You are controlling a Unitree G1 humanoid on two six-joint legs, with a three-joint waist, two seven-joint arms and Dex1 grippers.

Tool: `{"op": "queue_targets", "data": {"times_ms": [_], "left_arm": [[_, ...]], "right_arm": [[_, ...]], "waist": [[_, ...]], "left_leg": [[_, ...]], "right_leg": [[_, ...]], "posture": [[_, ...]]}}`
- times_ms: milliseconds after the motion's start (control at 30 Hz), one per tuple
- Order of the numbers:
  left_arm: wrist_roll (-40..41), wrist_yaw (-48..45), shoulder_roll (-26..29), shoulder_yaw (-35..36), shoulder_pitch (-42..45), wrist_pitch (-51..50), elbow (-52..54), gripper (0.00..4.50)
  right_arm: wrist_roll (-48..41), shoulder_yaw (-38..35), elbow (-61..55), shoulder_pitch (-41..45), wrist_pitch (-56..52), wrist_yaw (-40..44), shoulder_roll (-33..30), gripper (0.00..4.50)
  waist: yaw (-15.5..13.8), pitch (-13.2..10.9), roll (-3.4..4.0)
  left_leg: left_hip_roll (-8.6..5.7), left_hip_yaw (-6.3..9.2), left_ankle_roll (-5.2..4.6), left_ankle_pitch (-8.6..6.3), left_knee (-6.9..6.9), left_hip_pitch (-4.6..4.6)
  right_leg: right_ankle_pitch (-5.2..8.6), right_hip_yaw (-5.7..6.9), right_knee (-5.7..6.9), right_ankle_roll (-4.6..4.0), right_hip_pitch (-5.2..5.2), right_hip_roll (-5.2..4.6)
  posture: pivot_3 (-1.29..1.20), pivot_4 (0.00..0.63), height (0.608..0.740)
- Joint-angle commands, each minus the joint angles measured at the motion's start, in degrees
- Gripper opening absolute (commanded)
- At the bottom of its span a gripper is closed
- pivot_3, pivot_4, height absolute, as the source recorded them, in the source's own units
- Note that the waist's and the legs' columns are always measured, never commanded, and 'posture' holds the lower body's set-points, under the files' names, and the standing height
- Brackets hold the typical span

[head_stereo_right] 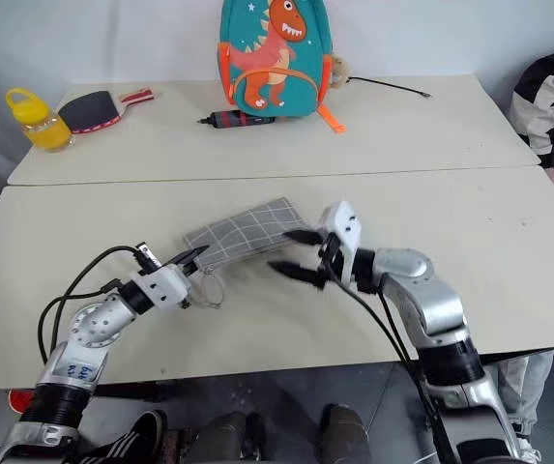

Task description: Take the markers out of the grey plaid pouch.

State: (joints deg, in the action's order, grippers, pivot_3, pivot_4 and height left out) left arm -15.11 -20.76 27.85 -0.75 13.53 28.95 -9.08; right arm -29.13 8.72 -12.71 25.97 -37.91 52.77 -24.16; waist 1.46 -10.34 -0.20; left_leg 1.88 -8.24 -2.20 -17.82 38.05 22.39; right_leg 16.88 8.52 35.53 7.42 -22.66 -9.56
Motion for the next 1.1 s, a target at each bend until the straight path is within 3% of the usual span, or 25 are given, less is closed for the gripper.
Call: {"op": "queue_targets", "data": {"times_ms": [33,267,300,367,633,833,1100], "left_arm": [[-0.86,0.92,-1.33,-1.83,0.04,-1.89,3.57,0.00],[-2.59,2.05,-2.77,-3.68,0.54,-4.38,5.29,0.00],[-2.77,2.22,-2.92,-3.89,0.53,-4.63,5.50,0.00],[-2.83,2.33,-3.04,-4.08,0.48,-5.01,5.85,0.00],[-0.46,0.95,-0.85,-2.84,-0.57,-4.74,6.50,0.00],[16.66,-9.97,3.65,2.02,-2.29,-5.14,4.73,0.00],[25.11,-15.86,7.47,8.05,-2.86,-5.42,0.62,0.00]], "right_arm": [[-3.30,0.66,-4.44,-1.23,-6.01,-3.50,1.69,3.39],[-1.32,3.36,-2.02,-0.59,-9.35,-11.79,8.77,3.39],[-1.40,3.60,-2.05,-0.80,-9.68,-11.93,9.14,3.22],[-1.38,3.49,-1.49,-1.11,-9.84,-12.27,9.62,2.85],[0.69,2.59,1.19,-0.27,-7.05,-10.96,6.47,0.04],[3.18,-0.77,7.83,2.05,-2.27,-8.14,0.41,0.04],[7.62,-6.24,21.38,5.58,6.83,-3.06,-10.21,0.04]], "waist": [[0.00,0.00,-0.01],[-0.04,0.01,-0.02],[-0.04,0.01,-0.02],[-0.05,0.01,-0.02],[0.04,0.02,-0.04],[0.18,0.02,-0.04],[0.08,0.01,-0.05]], "left_leg": [[0.01,0.00,0.00,0.00,0.04,0.00],[0.01,-0.02,0.01,0.03,0.06,0.01],[0.01,-0.01,0.00,0.02,0.06,0.01],[0.00,-0.01,-0.01,0.01,0.04,0.01],[0.00,0.00,-0.02,0.00,0.04,0.01],[0.06,-0.03,0.00,0.00,0.03,0.01],[0.01,-0.08,-0.01,0.00,0.03,0.02]], "right_leg": [[0.00,0.00,0.01,0.00,0.01,0.00],[0.00,-0.01,0.01,0.00,0.00,-0.04],[0.00,-0.01,0.01,0.00,0.00,-0.04],[0.00,0.00,0.01,0.00,0.00,-0.04],[0.00,0.03,-0.01,0.00,0.00,-0.04],[0.00,0.03,-0.01,0.00,-0.04,-0.03],[0.00,0.04,-0.09,0.00,-0.01,-0.04]], "posture": [[0.00,0.150,0.740],[0.00,0.150,0.740],[0.00,0.150,0.740],[0.00,0.150,0.740],[0.00,0.150,0.740],[0.00,0.150,0.740],[0.00,0.150,0.740]]}}
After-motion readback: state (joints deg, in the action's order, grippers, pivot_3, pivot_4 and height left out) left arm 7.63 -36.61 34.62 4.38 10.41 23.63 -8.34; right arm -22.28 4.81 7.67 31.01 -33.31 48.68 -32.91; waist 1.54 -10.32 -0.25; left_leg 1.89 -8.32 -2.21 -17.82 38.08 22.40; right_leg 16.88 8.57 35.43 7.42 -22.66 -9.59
